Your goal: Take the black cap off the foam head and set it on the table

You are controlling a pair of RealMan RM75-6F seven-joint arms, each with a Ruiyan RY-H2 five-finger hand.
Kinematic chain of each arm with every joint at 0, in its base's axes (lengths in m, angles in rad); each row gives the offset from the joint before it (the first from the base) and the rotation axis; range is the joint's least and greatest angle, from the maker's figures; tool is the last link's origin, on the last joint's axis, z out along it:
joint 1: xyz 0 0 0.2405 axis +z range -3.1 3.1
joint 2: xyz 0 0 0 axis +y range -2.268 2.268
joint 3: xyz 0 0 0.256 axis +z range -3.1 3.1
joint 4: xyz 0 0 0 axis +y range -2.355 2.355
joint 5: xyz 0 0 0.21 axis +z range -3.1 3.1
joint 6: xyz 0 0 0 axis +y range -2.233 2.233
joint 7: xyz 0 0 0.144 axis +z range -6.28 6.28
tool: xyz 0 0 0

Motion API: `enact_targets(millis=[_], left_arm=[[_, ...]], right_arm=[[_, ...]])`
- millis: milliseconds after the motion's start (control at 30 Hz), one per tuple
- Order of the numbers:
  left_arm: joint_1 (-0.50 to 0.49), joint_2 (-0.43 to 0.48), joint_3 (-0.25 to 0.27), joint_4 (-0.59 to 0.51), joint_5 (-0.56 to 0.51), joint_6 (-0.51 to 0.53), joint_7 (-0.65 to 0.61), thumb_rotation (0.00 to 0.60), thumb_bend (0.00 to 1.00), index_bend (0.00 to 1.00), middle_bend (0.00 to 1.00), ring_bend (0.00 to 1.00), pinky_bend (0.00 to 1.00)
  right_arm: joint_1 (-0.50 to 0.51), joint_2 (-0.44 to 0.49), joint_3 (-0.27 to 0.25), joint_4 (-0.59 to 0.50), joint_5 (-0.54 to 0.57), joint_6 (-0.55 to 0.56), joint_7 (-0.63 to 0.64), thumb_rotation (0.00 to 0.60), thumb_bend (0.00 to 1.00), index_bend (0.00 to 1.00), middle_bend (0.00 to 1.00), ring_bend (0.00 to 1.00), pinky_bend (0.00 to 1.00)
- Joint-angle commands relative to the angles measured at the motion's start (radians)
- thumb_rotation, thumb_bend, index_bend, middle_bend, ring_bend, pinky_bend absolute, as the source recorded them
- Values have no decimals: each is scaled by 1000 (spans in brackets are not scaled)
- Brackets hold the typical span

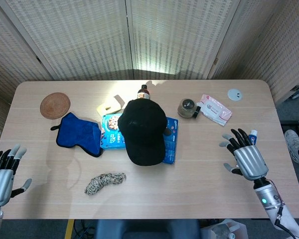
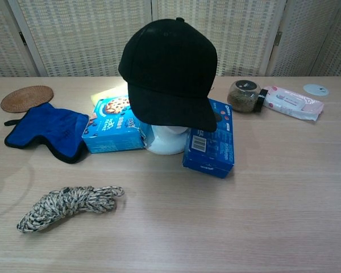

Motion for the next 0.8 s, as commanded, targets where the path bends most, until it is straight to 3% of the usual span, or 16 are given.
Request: enact_targets(millis=[33,167,500,800], left_arm=[[4,1,1,1,-2,4,-2,600,203,122,51,69,15],[9,3,3,0,4,12,-5,600,203,122,51,69,15],[32,14,11,-14,11,39,2,600,203,122,51,69,15],[42,22,12,-25,16,49,6,600,203,122,51,69,15]], right_arm=[[42,-48,13,20,-29,-23,-6,600,100,341,204,27,2],[93,-124,34,54,-45,-38,-12,600,30,341,206,27,2],[198,-309,65,163,-60,-60,-13,600,23,389,217,27,2],[257,-400,53,229,-90,-61,7,600,13,394,219,27,2]])
